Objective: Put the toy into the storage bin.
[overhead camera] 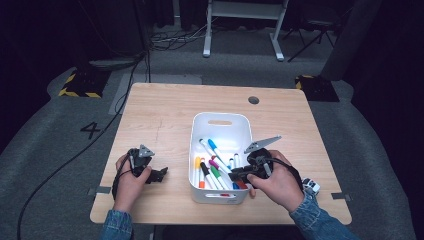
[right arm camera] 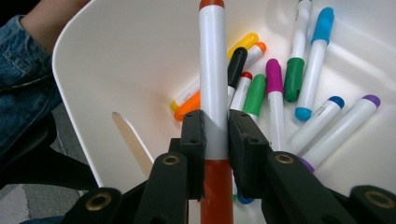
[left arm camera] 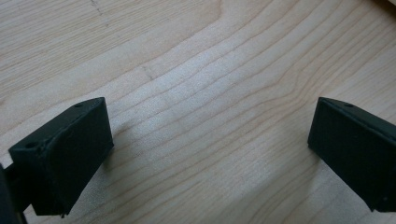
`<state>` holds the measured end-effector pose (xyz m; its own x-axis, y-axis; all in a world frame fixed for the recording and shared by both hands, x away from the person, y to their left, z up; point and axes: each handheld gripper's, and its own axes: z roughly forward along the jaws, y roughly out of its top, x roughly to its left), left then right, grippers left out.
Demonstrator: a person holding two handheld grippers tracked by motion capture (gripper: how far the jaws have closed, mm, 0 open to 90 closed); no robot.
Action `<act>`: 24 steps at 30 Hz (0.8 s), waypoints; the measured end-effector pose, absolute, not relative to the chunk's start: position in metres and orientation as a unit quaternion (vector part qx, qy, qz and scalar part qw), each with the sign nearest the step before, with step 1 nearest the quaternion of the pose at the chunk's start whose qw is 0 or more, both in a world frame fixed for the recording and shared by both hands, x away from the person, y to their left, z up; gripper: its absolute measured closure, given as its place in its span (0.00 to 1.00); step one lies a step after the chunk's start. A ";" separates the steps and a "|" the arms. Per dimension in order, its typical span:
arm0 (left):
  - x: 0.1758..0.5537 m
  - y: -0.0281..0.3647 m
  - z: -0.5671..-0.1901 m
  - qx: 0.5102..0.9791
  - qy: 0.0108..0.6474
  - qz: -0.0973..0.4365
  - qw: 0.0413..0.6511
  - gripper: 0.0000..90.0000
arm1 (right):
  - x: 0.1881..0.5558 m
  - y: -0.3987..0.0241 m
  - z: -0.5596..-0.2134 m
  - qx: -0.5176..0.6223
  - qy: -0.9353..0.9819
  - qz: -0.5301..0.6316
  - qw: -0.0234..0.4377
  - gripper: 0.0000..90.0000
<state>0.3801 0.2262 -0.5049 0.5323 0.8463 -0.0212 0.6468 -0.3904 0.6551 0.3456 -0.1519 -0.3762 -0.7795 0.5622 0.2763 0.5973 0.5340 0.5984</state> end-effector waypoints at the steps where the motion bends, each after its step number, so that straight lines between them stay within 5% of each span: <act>1: 0.380 0.226 -0.505 0.818 0.456 0.161 0.311 0.00 | 0.345 -0.152 -0.377 -0.330 -0.876 -0.352 0.023 0.86; 10: 0.380 0.226 -0.505 0.818 0.456 0.161 0.311 0.00 | 0.343 -0.150 -0.376 -0.325 -0.879 -0.348 0.013 0.82; 15: 0.380 0.226 -0.505 0.818 0.456 0.161 0.311 0.00 | 0.342 -0.150 -0.375 -0.328 -0.867 -0.375 0.003 0.63; 24: 0.380 0.226 -0.505 0.818 0.456 0.160 0.311 0.00 | 0.345 -0.167 -0.359 -0.335 -0.843 -0.421 -0.034 0.57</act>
